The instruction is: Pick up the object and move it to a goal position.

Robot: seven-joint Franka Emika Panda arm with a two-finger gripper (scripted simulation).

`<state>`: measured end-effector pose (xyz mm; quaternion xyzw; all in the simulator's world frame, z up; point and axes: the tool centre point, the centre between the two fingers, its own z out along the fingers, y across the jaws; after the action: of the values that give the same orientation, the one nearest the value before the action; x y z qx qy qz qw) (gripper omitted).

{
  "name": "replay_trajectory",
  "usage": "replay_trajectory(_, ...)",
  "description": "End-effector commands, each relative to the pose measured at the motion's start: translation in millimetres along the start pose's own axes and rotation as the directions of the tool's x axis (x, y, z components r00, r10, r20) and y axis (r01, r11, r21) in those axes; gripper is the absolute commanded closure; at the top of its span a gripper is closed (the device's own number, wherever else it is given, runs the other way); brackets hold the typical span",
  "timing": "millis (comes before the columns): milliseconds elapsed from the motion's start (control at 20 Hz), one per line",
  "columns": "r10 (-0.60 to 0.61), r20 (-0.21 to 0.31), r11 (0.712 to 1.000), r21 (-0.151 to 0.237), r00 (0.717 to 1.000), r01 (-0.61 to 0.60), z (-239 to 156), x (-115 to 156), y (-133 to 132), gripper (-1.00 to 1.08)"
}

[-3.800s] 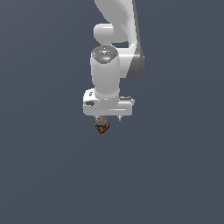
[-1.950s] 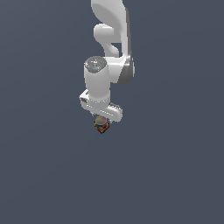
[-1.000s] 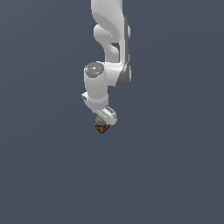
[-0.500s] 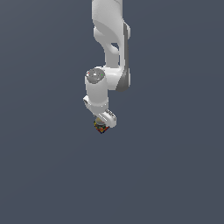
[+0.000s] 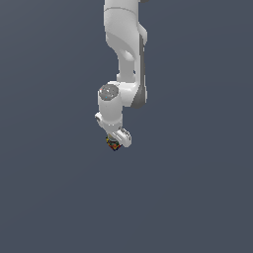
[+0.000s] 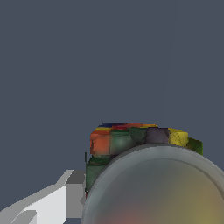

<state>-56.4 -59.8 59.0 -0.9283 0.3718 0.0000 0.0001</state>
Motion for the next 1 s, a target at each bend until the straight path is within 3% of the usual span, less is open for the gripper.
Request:
replay_trajectory(0,0.001,0.000,1.000,0.000,1.000,-0.001,1.1,0.4,0.4,1.08)
replay_trajectory(550,0.000,0.000,1.000,0.001,1.000,0.000,-0.4,-1.5,-3.0,1.08)
replay_trajectory(950,0.000,0.000,1.000,0.001,1.000,0.000,-6.3,-21.3,-36.6,1.08)
